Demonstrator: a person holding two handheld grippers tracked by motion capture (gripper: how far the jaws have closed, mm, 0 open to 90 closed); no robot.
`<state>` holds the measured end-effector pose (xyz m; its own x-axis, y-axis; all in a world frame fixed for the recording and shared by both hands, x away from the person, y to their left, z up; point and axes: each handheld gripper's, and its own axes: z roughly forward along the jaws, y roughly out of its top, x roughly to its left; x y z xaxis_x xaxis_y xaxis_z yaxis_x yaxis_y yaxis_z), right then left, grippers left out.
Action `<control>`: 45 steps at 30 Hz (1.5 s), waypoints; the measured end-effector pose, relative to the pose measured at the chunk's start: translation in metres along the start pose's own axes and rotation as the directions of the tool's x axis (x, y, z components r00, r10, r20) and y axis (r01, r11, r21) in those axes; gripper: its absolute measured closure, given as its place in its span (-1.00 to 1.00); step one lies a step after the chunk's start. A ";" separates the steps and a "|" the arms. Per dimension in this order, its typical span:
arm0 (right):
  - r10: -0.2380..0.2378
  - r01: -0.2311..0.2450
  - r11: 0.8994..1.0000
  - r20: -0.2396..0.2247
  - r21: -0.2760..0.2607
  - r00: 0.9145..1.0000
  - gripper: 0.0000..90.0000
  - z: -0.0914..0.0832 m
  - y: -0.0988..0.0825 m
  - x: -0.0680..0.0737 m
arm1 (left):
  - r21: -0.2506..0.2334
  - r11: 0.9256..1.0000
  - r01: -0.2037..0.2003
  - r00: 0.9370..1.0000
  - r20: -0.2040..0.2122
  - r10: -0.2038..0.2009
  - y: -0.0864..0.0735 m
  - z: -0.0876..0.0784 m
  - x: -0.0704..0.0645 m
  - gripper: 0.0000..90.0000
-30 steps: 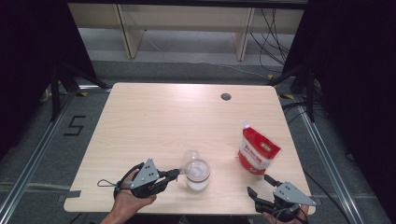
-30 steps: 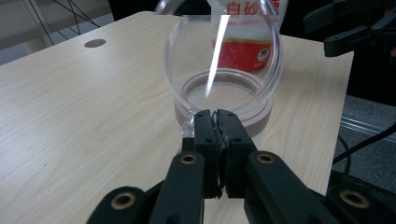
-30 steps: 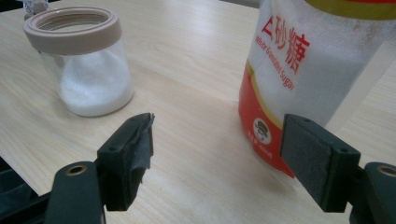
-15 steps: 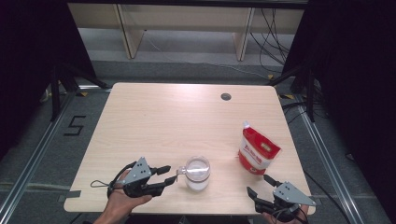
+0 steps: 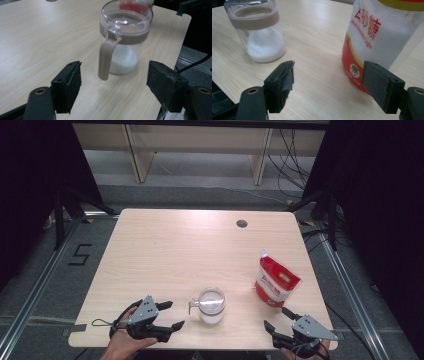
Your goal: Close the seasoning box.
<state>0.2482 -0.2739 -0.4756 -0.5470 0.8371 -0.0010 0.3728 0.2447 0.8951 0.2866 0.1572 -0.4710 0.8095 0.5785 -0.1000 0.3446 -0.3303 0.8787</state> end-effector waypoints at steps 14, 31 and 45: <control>-0.004 0.004 1.000 -0.017 0.012 1.000 -0.42 0.001 -0.001 0.000 | 0.036 0.999 -0.032 0.999 -0.009 0.032 -0.015 -0.001 -0.008 -0.53; -0.012 0.014 0.999 -0.038 0.044 0.999 -0.43 0.004 -0.002 0.001 | 0.074 0.997 -0.038 0.999 -0.014 0.039 -0.025 -0.001 -0.015 -0.56; -0.008 0.010 0.998 -0.033 0.057 0.999 -0.44 0.005 -0.003 0.001 | 0.092 0.994 -0.052 0.998 -0.020 0.054 -0.027 0.001 -0.016 -0.56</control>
<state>0.2500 -0.2713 -0.4804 -0.5742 0.8187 0.0062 0.4090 0.2803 0.8684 0.2646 0.1563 -0.4930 0.8176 0.5742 -0.0431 0.3443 -0.4276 0.8358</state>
